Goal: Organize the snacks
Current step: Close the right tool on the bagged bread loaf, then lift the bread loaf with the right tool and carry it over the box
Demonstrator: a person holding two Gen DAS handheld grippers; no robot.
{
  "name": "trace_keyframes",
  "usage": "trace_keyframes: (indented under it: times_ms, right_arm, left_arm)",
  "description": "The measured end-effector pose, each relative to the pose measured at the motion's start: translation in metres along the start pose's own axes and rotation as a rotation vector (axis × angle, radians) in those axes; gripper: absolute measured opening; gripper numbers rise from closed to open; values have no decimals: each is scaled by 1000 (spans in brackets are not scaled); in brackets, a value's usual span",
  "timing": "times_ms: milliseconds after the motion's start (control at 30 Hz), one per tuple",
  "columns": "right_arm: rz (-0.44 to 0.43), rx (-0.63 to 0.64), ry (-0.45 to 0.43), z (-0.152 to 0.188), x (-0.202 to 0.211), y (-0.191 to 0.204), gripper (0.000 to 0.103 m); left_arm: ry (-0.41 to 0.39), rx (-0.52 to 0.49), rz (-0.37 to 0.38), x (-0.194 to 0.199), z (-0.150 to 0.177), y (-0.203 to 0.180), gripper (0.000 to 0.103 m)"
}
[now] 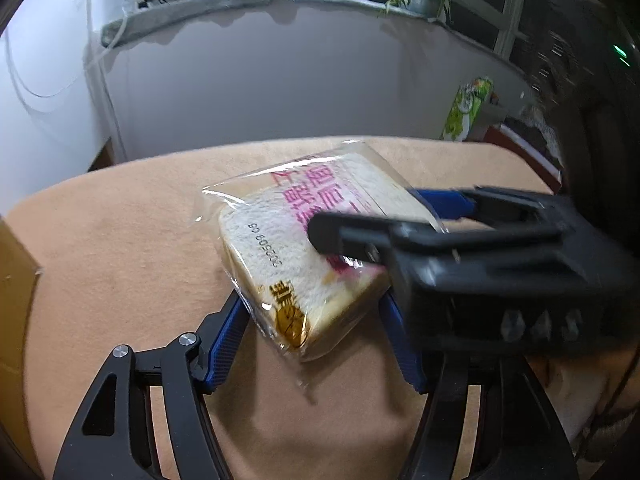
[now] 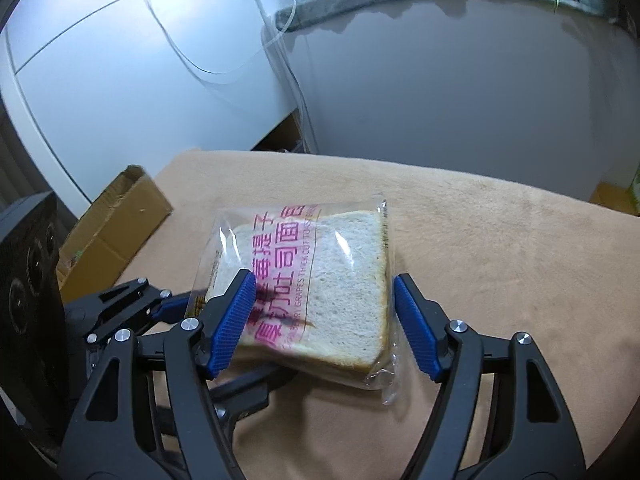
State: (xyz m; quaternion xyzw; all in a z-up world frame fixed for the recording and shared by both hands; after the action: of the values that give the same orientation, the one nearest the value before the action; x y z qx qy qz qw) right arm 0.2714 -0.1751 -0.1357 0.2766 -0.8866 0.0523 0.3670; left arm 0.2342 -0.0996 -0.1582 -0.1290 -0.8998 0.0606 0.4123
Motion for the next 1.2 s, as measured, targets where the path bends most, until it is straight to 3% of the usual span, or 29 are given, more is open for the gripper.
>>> trace_keyframes:
  times_ms: [300,633,867,1200]
  right_arm:
    - [33,7,-85,13,66,54,73]
    - [16,116,-203,-10,123,141,73]
    - [-3,187,-235,-30,130,184,73]
    - [-58,241,-213,-43,105,226,73]
  left_arm:
    - [-93,-60,5,77,30,0,65]
    - [-237,-102,-29,172,42,18,65]
    - [-330,-95,-60,218,41,37,65]
    - [-357,-39,-93,234,49,75,65]
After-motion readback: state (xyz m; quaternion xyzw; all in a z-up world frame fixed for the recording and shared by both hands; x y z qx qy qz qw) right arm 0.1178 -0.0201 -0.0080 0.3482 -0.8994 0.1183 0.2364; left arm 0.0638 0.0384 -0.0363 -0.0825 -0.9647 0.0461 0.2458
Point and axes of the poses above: each gripper's, at about its wrist camera, not at the fingertips, and x roughly against the way its jaws point, y to its left, z to its underside, the point moved 4 cm from there along -x, roughly the way its jaws point, and after that the axes turned 9 degrees about x, right-handed, at the moved point
